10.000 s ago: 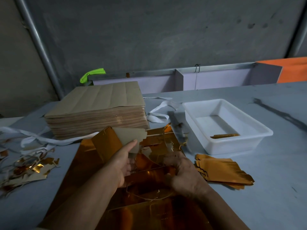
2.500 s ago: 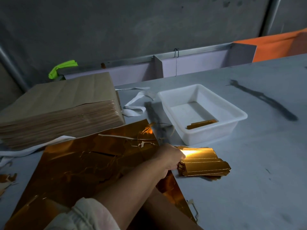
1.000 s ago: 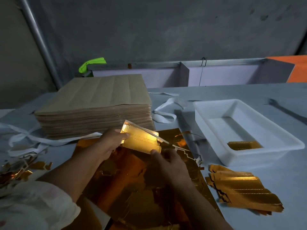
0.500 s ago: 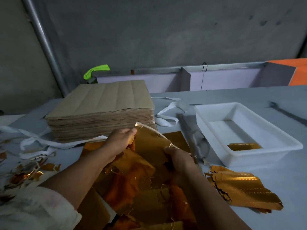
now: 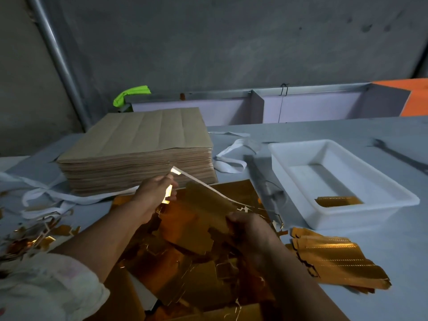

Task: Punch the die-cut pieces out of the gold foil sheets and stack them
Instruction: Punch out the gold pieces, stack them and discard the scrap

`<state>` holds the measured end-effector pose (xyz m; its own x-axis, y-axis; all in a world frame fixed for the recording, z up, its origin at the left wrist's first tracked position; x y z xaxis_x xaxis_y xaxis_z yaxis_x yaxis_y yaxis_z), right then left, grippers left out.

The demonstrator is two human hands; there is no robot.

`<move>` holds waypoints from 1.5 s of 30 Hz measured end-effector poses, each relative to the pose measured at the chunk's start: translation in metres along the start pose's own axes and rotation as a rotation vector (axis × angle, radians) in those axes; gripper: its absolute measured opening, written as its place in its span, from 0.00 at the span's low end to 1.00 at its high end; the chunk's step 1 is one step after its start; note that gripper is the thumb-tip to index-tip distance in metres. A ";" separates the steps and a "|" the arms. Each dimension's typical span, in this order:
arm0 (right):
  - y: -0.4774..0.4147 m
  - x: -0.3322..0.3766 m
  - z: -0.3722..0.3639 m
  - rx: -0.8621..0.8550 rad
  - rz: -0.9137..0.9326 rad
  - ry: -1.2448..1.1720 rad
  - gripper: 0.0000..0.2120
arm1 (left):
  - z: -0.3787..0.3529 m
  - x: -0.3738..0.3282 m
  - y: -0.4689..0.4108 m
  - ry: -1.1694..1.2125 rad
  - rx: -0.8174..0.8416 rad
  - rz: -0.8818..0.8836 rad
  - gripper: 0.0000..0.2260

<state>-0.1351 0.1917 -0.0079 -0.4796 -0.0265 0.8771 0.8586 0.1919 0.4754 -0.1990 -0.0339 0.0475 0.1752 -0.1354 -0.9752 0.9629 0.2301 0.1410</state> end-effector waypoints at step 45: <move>-0.019 -0.018 -0.004 -0.185 0.020 0.094 0.15 | -0.006 0.035 0.009 -0.461 0.012 0.024 0.04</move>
<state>-0.1420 0.1842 -0.0329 -0.4508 -0.1173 0.8849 0.8904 0.0103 0.4550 -0.1859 -0.0306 0.0134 0.2679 -0.5452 -0.7943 0.9593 0.2274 0.1674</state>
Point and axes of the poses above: each hand's wrist, its own y-axis away from the middle knuckle, its own z-axis out of the back of the hand, x = y × z, the point moved 4 cm from there along -y, towards the middle knuckle, and after that the axes turned 14 degrees about y, right-handed, at the moved point
